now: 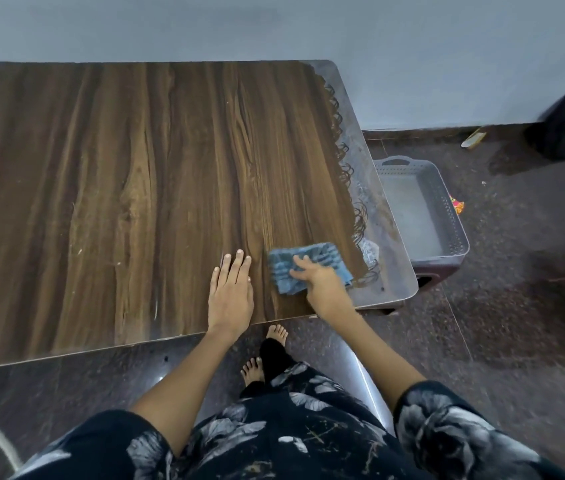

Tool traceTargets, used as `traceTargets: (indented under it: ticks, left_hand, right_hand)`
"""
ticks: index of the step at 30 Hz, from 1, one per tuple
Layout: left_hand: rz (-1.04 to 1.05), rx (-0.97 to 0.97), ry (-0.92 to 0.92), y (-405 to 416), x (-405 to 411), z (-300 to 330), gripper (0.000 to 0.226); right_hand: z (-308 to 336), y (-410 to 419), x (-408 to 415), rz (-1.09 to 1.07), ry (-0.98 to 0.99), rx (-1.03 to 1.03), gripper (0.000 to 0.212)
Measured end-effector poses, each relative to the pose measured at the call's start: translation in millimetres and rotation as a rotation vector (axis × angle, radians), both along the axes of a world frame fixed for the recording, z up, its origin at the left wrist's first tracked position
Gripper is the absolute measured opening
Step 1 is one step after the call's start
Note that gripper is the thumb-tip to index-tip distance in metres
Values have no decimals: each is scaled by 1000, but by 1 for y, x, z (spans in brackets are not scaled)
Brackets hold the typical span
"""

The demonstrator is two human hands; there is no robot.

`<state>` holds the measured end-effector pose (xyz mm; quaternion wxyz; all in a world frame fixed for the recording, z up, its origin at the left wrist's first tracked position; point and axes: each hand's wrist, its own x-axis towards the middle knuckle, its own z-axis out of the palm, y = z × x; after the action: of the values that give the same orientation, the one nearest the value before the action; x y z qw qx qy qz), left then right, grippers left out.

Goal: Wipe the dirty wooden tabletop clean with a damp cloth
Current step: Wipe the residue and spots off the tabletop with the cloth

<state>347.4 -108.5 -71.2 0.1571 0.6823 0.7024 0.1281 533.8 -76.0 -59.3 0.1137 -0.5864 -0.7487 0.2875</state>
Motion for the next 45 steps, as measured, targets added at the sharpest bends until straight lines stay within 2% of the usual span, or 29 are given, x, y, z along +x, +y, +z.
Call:
traceTargets:
  ticks: [3,5,7,11,14,17,20,23,28,31,33,37,40,42,45]
  left_hand:
    - [-14,-1,-5,-2,-2,0,44]
    - [-17,14,-8,-4,-3,1,44]
    - [-19,18,-14,-8,-3,1,43]
    - [14,1,-26,-11,0,3,44]
    - [43,-32,0,-13,10,6,52]
    - [14,-54,1,-12,19,9,58]
    - [-24,-63,-9,-6,23,10,58]
    - [-35,-69,-10,-1,26,11,56]
    - [-71,-88,-57,15,37,14,46]
    - [-75,-82,-75,28,47,14,46]
    - [-62,-75,-92,39,55,13,46]
    - [-41,-78,-109,67,70,12,47]
    - [-16,-69,-95,91,83,12,46]
    - [3,-72,-85,103,89,12,45]
    - [29,-90,-62,134,102,13,46]
  right_hand:
    - [1,-40,5,199,53,-20,53]
    - [8,-55,22,213,57,1,57]
    - [16,-55,40,148,23,36,54]
    - [20,-13,51,-129,46,5,31]
    - [15,8,23,-255,95,-22,32]
    - [12,-12,0,-102,50,-11,41]
    - [10,-43,16,96,64,-14,47]
    - [12,-51,50,124,64,10,46]
    - [23,-11,88,-32,59,25,37]
    - [21,26,75,-184,84,67,36]
    - [19,36,56,-211,82,88,37]
    - [12,22,55,40,61,58,38]
    - [9,22,80,175,28,155,38]
    - [13,30,86,182,-34,222,42]
    - [19,69,91,129,-159,204,46]
